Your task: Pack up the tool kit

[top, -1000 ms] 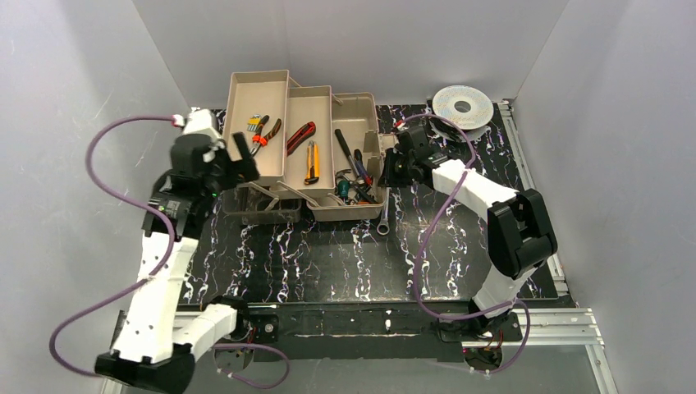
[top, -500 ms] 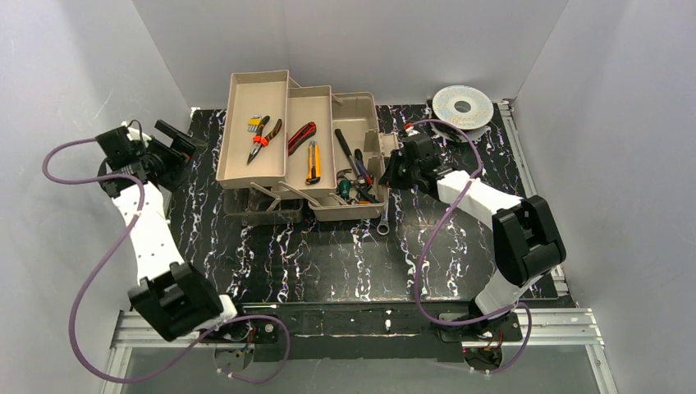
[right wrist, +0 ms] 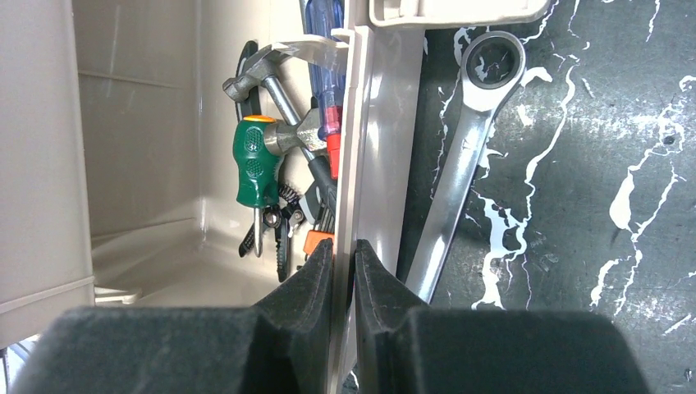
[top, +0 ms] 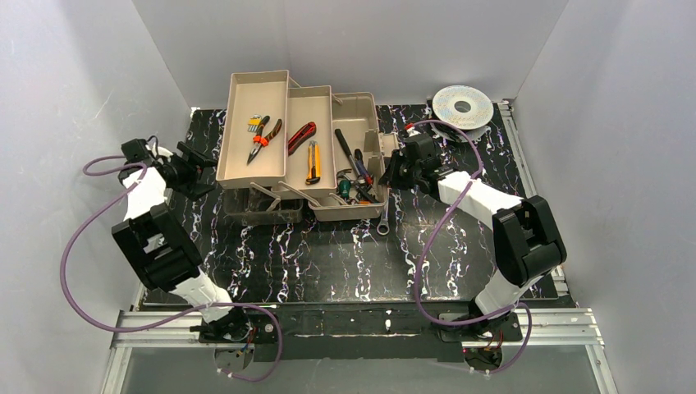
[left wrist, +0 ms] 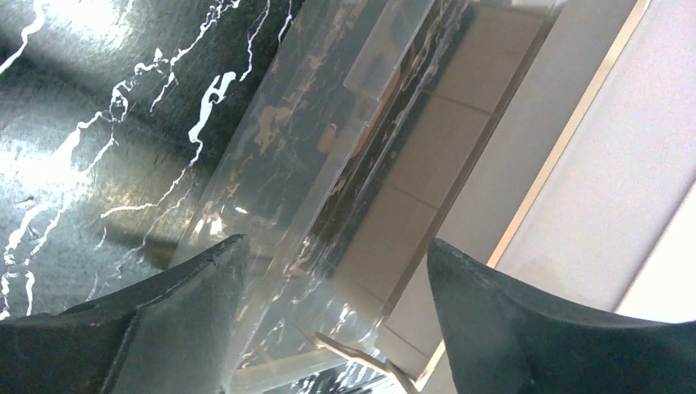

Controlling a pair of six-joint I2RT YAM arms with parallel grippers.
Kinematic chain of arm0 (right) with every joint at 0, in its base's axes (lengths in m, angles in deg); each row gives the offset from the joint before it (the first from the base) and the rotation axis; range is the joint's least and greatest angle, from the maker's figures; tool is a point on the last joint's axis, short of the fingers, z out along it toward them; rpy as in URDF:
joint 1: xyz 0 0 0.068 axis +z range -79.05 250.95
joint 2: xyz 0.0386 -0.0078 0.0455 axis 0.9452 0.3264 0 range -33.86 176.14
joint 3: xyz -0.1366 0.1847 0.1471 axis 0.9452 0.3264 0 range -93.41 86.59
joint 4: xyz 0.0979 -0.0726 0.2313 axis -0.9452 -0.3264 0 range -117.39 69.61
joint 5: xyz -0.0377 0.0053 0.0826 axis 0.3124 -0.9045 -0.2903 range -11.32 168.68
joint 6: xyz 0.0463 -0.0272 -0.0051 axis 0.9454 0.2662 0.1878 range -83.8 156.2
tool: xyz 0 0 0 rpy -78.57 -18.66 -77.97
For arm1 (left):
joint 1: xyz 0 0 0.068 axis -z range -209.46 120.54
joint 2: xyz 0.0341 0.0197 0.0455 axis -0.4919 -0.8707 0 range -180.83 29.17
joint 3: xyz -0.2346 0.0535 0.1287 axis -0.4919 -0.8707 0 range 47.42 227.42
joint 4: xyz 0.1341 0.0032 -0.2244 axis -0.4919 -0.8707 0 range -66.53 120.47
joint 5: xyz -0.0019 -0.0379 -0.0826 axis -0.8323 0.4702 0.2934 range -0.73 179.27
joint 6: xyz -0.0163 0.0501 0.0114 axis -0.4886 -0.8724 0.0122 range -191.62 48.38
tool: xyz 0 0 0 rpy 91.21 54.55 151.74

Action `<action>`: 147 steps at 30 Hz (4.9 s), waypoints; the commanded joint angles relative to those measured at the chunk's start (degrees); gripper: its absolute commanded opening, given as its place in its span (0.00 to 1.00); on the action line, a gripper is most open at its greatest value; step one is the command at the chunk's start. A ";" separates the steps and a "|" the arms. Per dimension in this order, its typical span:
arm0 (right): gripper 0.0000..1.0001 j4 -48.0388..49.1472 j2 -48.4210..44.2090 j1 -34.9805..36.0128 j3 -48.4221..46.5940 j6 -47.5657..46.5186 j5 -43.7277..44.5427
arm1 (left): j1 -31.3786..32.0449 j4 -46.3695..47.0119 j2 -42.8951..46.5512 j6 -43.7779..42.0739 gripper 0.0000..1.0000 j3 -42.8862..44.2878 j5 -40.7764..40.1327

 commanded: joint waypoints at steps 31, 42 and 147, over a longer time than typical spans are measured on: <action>0.01 1.57 4.69 -0.79 0.74 -1.69 -1.81 | 17.70 -8.74 8.74 -24.40 0.00 6.79 -40.57; 0.01 3.01 2.48 1.40 1.53 -4.73 -0.34 | 45.12 -7.26 12.74 -38.85 0.00 16.10 -81.40; 0.53 5.14 -4.32 -13.63 5.19 7.44 -3.31 | 45.46 4.10 10.15 -3.82 0.98 16.19 -26.49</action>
